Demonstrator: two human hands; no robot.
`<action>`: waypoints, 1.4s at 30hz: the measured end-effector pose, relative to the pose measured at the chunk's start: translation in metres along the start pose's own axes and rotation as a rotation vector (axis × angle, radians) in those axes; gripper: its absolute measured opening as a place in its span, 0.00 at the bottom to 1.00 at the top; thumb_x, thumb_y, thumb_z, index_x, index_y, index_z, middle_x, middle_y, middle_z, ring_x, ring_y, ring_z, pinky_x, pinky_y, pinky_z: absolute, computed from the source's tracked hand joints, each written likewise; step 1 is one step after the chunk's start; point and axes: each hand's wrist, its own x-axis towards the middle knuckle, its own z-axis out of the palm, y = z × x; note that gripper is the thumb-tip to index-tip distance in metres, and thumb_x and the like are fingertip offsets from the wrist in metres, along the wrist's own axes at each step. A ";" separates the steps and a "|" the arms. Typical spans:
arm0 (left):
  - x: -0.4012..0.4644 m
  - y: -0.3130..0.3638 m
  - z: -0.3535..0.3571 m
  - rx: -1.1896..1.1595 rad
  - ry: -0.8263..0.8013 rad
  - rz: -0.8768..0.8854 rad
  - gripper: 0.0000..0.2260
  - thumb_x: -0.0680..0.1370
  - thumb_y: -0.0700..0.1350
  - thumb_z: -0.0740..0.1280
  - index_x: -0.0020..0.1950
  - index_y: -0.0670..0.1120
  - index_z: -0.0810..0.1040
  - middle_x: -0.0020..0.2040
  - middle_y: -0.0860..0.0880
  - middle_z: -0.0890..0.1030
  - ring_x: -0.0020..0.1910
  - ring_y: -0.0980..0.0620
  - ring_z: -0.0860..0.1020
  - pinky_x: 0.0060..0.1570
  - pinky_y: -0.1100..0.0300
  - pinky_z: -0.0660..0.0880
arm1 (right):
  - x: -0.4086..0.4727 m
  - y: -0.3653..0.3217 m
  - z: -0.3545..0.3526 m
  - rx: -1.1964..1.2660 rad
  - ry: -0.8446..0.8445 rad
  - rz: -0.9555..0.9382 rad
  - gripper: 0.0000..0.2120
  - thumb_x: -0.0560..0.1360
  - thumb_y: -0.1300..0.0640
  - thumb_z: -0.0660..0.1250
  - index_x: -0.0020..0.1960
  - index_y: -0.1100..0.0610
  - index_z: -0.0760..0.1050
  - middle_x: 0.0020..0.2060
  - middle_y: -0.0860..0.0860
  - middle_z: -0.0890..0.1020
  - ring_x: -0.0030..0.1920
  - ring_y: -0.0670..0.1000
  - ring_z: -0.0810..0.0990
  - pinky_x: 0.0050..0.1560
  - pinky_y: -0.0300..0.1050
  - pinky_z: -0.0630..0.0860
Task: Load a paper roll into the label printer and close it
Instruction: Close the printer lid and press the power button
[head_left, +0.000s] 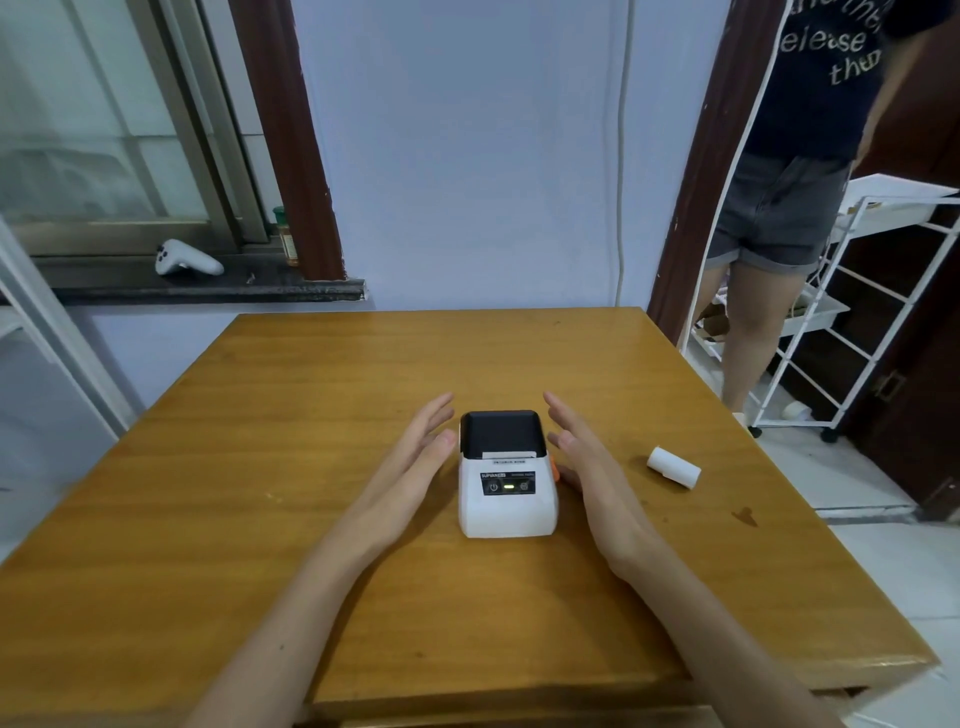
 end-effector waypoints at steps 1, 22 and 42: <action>0.000 0.000 0.000 0.001 0.001 -0.002 0.26 0.77 0.64 0.57 0.76 0.64 0.60 0.75 0.61 0.66 0.72 0.65 0.66 0.64 0.66 0.64 | 0.000 0.000 0.000 0.000 0.001 -0.002 0.25 0.76 0.37 0.52 0.73 0.34 0.60 0.58 0.20 0.69 0.66 0.30 0.67 0.74 0.50 0.63; -0.002 0.005 0.001 0.004 -0.003 -0.010 0.25 0.77 0.61 0.58 0.75 0.62 0.62 0.74 0.61 0.68 0.69 0.67 0.69 0.61 0.68 0.67 | -0.001 0.002 0.000 0.017 0.001 -0.004 0.30 0.72 0.32 0.52 0.73 0.33 0.60 0.64 0.27 0.68 0.74 0.40 0.63 0.75 0.56 0.61; -0.002 0.007 0.002 -0.008 -0.003 -0.007 0.24 0.79 0.56 0.59 0.76 0.58 0.64 0.72 0.60 0.69 0.70 0.63 0.69 0.61 0.71 0.67 | -0.001 -0.002 0.001 0.035 -0.004 0.005 0.27 0.76 0.39 0.52 0.75 0.38 0.60 0.62 0.27 0.69 0.68 0.33 0.67 0.74 0.47 0.64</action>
